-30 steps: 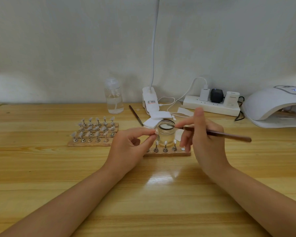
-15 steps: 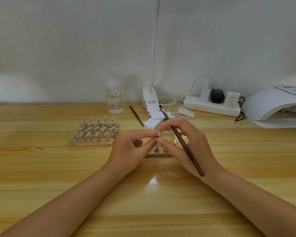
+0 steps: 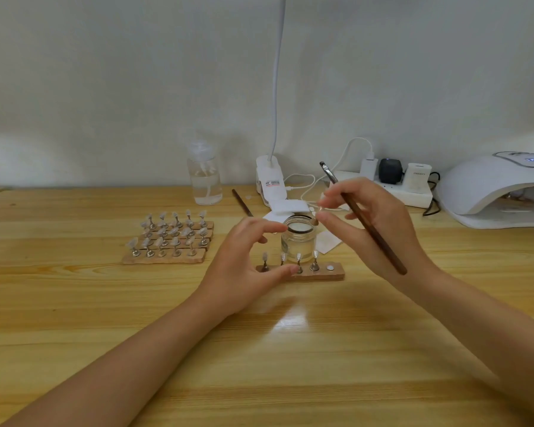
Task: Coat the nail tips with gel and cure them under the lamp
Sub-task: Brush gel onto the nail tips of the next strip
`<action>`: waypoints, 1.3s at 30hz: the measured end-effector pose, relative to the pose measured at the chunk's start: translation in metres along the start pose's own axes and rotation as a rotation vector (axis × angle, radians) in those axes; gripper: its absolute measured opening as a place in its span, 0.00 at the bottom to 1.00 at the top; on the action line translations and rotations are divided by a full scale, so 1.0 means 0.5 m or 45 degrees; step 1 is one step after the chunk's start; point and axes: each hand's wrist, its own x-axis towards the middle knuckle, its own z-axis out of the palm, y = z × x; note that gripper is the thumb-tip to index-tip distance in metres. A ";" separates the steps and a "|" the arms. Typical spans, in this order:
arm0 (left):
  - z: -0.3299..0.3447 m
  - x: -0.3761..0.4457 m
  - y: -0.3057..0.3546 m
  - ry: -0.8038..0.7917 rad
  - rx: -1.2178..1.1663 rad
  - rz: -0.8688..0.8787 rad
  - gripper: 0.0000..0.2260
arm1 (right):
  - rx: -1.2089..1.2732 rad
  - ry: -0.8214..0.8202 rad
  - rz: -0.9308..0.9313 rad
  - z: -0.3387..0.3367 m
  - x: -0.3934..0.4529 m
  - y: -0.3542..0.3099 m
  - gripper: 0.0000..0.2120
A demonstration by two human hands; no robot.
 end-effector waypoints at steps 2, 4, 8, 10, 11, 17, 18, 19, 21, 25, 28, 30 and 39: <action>0.002 0.000 -0.004 -0.059 0.009 -0.045 0.24 | -0.059 -0.079 0.028 -0.012 -0.011 0.013 0.11; 0.004 0.000 -0.007 -0.089 -0.007 -0.108 0.24 | -0.103 -0.130 0.037 -0.019 -0.030 0.031 0.10; 0.007 0.002 -0.013 -0.107 -0.018 -0.204 0.24 | -0.093 -0.155 0.059 -0.026 -0.048 0.055 0.11; 0.007 0.002 -0.013 -0.096 -0.026 -0.228 0.22 | -0.078 -0.171 0.069 -0.027 -0.049 0.062 0.11; 0.006 0.001 -0.013 -0.092 -0.031 -0.233 0.21 | -0.072 -0.182 0.073 -0.026 -0.049 0.065 0.11; 0.005 -0.001 -0.010 -0.099 -0.047 -0.209 0.19 | -0.090 -0.236 0.088 -0.026 -0.055 0.072 0.12; 0.005 -0.001 -0.010 -0.104 -0.043 -0.198 0.19 | -0.094 -0.241 0.088 -0.026 -0.055 0.072 0.12; 0.005 -0.001 -0.010 -0.110 -0.041 -0.193 0.19 | -0.095 -0.247 0.086 -0.025 -0.054 0.071 0.13; 0.004 -0.001 -0.011 -0.122 -0.045 -0.196 0.19 | -0.102 -0.263 0.077 -0.025 -0.054 0.069 0.13; 0.003 -0.001 -0.012 -0.149 -0.029 -0.182 0.19 | -0.142 -0.286 0.081 -0.031 -0.055 0.070 0.13; 0.001 -0.001 -0.013 -0.174 -0.023 -0.177 0.18 | -0.200 -0.233 0.062 -0.042 -0.053 0.077 0.08; 0.002 -0.001 -0.013 -0.166 -0.031 -0.180 0.18 | -0.294 -0.215 0.040 -0.051 -0.054 0.077 0.10; 0.004 -0.004 -0.014 -0.134 -0.006 -0.165 0.17 | -0.875 -0.279 -0.239 -0.061 -0.057 0.064 0.14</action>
